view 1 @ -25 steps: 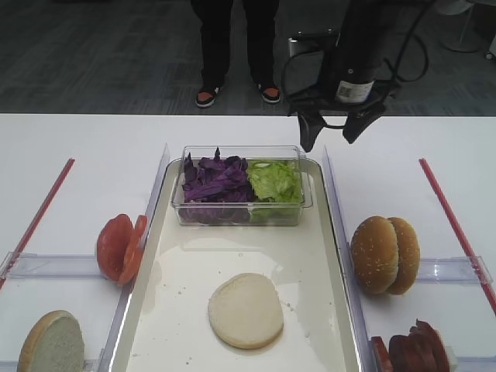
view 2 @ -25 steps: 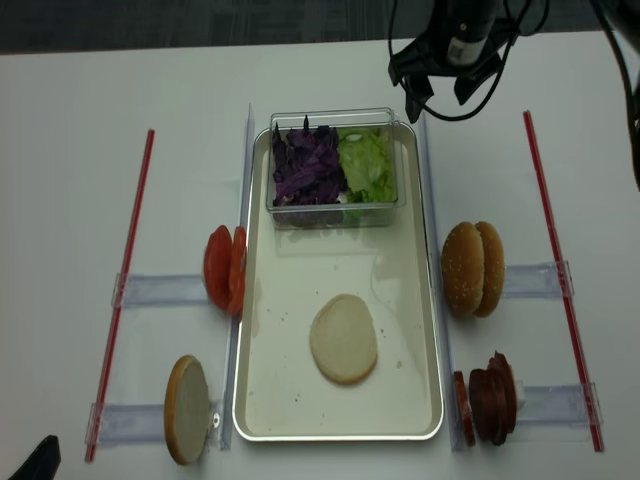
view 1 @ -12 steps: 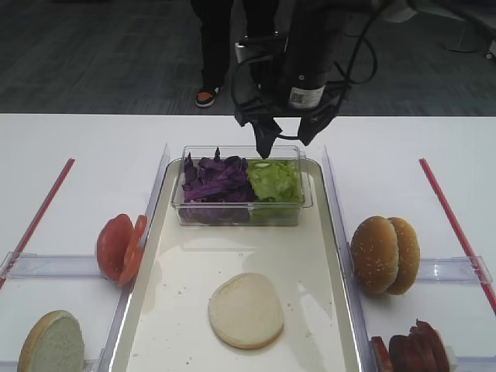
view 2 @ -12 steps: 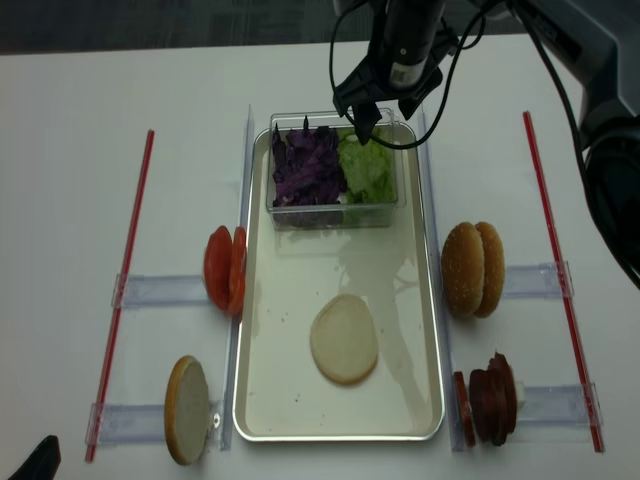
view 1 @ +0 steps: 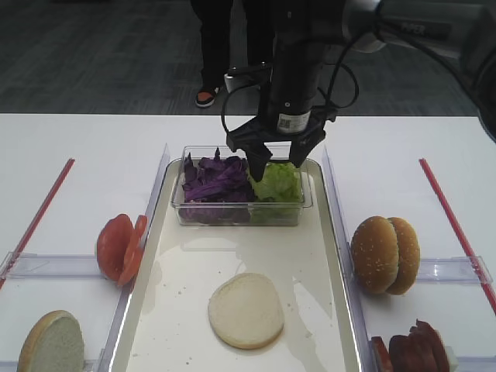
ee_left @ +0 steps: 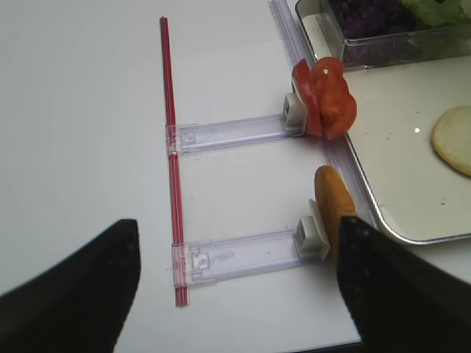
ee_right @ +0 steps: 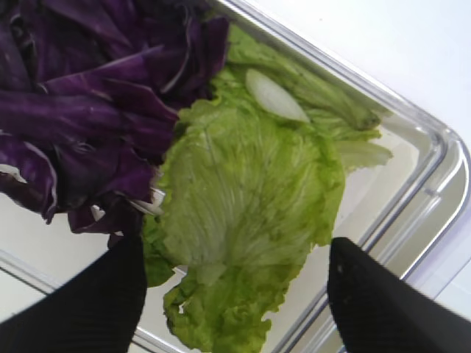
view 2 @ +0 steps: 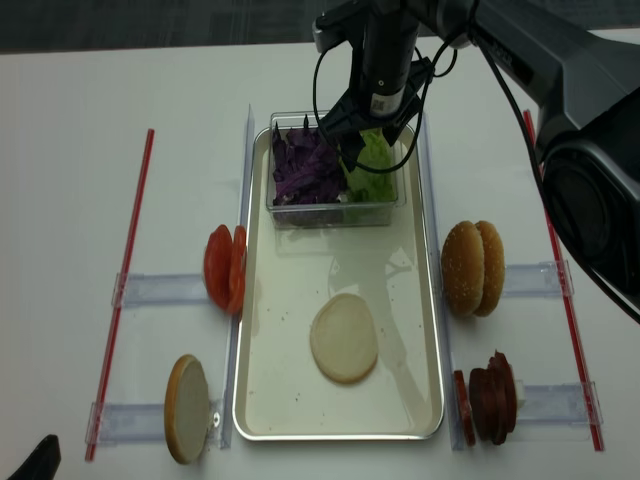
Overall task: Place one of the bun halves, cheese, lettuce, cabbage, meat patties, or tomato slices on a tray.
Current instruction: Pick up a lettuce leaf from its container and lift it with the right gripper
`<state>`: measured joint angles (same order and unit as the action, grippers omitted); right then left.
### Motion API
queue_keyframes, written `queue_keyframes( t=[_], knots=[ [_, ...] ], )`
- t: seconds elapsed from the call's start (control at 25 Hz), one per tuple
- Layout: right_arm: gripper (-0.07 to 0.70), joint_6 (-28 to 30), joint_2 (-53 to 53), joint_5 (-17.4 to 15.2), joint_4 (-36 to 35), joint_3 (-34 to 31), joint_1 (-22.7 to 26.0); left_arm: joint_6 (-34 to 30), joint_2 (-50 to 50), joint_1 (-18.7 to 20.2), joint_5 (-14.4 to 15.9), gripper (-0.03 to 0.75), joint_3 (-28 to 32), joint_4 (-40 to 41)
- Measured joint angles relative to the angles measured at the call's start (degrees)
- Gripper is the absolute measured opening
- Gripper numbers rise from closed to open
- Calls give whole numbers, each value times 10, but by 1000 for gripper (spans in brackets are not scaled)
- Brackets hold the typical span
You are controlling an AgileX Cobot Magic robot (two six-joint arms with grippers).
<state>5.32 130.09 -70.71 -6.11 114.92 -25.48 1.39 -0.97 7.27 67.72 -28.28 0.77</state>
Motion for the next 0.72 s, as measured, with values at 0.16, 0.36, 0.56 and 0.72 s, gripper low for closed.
queue_keyframes(
  t=[0.16, 0.36, 0.56, 0.72],
  knots=[
    [538, 1, 0, 0, 1, 1, 0, 0, 0, 0, 0, 523, 0, 0],
    [526, 1, 0, 0, 1, 1, 0, 0, 0, 0, 0, 523, 0, 0],
    [506, 2, 0, 1, 6, 1, 0, 0, 0, 0, 0, 523, 0, 0],
    [505, 2, 0, 14, 10, 1, 0, 0, 0, 0, 0, 523, 0, 0]
  ],
)
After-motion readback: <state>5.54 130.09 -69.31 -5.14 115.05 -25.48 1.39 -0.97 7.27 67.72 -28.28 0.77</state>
